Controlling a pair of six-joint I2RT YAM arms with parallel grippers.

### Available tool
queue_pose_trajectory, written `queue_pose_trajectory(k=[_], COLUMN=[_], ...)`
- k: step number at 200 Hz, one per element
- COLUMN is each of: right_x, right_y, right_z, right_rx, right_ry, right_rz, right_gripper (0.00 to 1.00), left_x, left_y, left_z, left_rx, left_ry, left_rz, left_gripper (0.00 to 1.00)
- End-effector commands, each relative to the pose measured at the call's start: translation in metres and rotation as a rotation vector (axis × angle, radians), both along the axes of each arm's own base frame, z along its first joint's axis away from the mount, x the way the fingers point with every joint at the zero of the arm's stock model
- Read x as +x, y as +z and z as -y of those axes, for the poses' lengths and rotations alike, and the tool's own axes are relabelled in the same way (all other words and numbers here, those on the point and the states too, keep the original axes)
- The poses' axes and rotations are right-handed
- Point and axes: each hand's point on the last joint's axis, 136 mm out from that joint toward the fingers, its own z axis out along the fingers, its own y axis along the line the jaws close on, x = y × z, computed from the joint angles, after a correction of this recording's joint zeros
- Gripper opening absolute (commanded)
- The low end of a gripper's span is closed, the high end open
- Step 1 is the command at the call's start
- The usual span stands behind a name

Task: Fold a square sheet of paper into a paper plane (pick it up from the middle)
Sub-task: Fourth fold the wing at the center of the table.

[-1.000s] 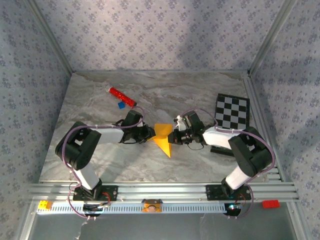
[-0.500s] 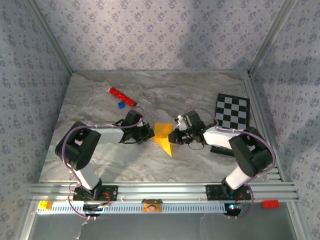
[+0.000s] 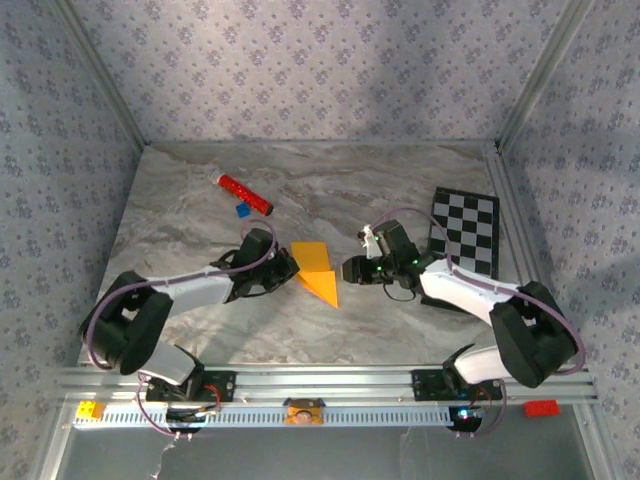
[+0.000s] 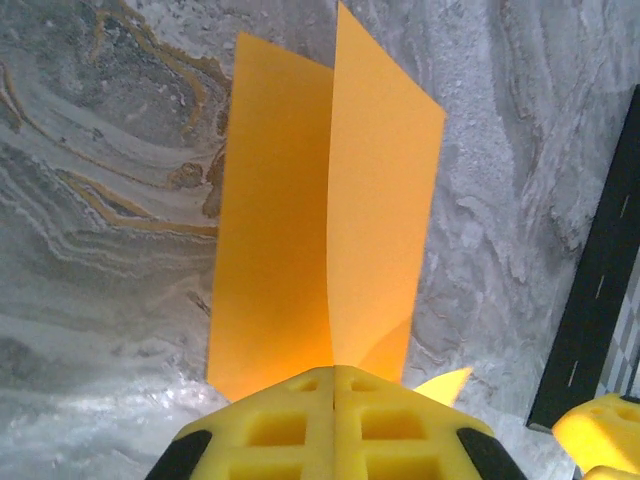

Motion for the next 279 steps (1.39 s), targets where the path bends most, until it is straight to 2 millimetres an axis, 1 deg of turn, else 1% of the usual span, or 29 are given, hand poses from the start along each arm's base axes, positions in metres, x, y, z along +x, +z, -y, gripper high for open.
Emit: queue_pose_trajectory(k=[1,13,20,35,74,94,106,129,143,169,201,224,249,279], right_x=[-0.008,-0.016,-0.023,-0.032,-0.041,-0.038,-0.034,-0.028,-0.026,-0.022,-0.026,-0.028,-0.028,-0.027], right_y=[0.004,0.008,0.008,0.007,-0.003,-0.009,-0.016,-0.024,-0.026,-0.031,-0.036,-0.036,-0.037,-0.040], right_z=[-0.013,-0.026,-0.035,-0.049,-0.073,-0.080,-0.081,-0.082,-0.083,-0.078,-0.078,-0.082,-0.081,-0.077], right_rx=[-0.117,-0.191,-0.220,-0.261,-0.321,-0.367,-0.406,-0.455,-0.469,-0.504,-0.492,-0.481,-0.485,-0.500], right_ry=[0.108,0.182,0.231,0.300,0.398,0.391,0.388,0.378,0.379,0.352,0.359,0.371,0.369,0.357], right_rz=[0.203,0.360,0.439,0.555,0.647,0.680,0.689,0.700,0.713,0.717,0.699,0.702,0.715,0.708], right_gripper=[0.36,0.36,0.36,0.36,0.36,0.36,0.36,0.36,0.36,0.35,0.31,0.31,0.31,0.26], left_x=[-0.001,-0.002,-0.003,-0.005,-0.006,-0.005,-0.005,-0.004,-0.004,-0.003,-0.002,-0.001,0.001,0.000], left_y=[0.005,0.007,0.009,0.012,0.022,0.024,0.026,0.026,0.027,0.029,0.031,0.032,0.034,0.035], left_z=[-0.011,-0.012,-0.012,-0.014,-0.012,-0.012,-0.011,-0.011,-0.010,-0.008,-0.006,-0.003,-0.001,0.000], left_rx=[0.023,0.023,0.024,0.029,0.024,0.032,0.029,0.026,0.020,0.013,0.006,-0.005,-0.013,-0.013], left_ry=[0.089,0.104,0.107,0.110,0.100,0.095,0.094,0.096,0.092,0.087,0.079,0.077,0.073,0.070], left_rz=[0.010,0.015,0.020,0.020,0.021,0.022,0.025,0.026,0.027,0.033,0.035,0.036,0.039,0.039], left_gripper=[0.00,0.00,0.00,0.00,0.00,0.00,0.00,0.00,0.00,0.00,0.00,0.00,0.00,0.00])
